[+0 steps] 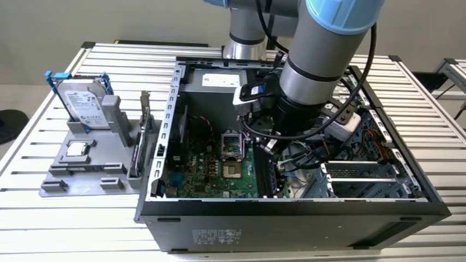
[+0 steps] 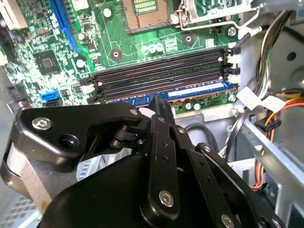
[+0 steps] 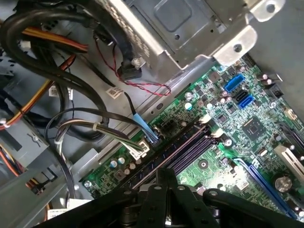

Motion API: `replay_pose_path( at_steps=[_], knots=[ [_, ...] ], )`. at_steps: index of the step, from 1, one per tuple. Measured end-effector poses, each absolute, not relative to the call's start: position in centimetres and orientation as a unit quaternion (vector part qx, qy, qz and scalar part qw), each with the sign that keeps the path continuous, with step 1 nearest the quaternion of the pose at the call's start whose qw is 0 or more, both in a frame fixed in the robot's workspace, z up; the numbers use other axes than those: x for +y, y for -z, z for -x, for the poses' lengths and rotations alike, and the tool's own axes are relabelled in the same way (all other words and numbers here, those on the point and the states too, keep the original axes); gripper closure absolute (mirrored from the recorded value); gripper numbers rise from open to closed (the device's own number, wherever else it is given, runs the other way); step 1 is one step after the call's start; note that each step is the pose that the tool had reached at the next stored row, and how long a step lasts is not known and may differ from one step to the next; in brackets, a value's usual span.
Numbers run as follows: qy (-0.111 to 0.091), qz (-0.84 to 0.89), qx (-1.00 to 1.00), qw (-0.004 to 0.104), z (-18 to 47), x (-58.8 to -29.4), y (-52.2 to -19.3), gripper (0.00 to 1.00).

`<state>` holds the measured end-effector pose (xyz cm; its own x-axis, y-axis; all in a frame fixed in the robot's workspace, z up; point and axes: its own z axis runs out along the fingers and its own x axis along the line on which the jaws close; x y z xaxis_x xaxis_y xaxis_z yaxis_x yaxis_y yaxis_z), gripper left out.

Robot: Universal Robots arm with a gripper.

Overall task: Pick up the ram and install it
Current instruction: 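Press down the ram until it locks into place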

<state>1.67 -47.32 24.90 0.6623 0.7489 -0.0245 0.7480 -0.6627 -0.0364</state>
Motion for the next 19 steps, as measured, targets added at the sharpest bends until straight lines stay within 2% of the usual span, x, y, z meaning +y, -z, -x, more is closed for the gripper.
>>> replay_pose_path(
  at_steps=[19],
  knots=[
    [-0.020, 0.850, -0.526, 0.009, -1.67, -47.17, -24.91, 1.00]
  ],
)
